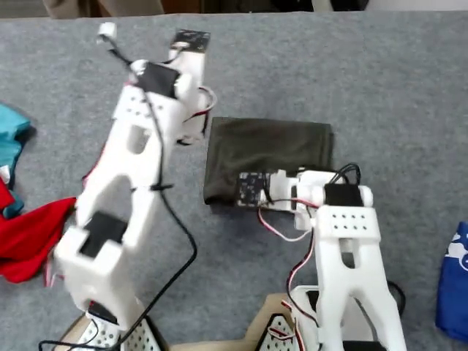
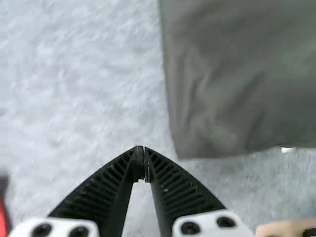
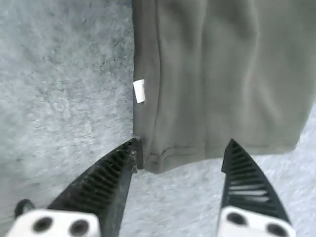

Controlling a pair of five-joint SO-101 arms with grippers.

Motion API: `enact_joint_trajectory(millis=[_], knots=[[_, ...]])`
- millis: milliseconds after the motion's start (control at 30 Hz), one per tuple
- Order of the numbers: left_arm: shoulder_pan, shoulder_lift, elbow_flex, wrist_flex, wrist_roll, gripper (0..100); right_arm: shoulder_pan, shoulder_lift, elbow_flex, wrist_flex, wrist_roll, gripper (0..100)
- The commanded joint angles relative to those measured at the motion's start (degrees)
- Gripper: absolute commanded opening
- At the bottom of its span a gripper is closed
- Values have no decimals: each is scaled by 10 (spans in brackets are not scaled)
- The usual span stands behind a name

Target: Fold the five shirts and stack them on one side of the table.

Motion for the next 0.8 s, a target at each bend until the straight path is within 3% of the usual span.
enact_joint_trajectory(millis=[0, 233, 433, 567, 767], knots=[[-23, -130, 75, 4, -3, 20, 7, -17, 39, -59, 35, 275], [-48, -241, 193, 4, -3, 20, 7, -17, 92, -87, 37, 277], [-49, -284, 239, 4, -3, 20, 9, 70, 127, -230, 34, 275], [-49, -307, 244, 4, -3, 20, 22, 205, 52, -255, 18, 274], [-50, -332, 244, 4, -3, 20, 44, 312, -63, -201, 3, 235]])
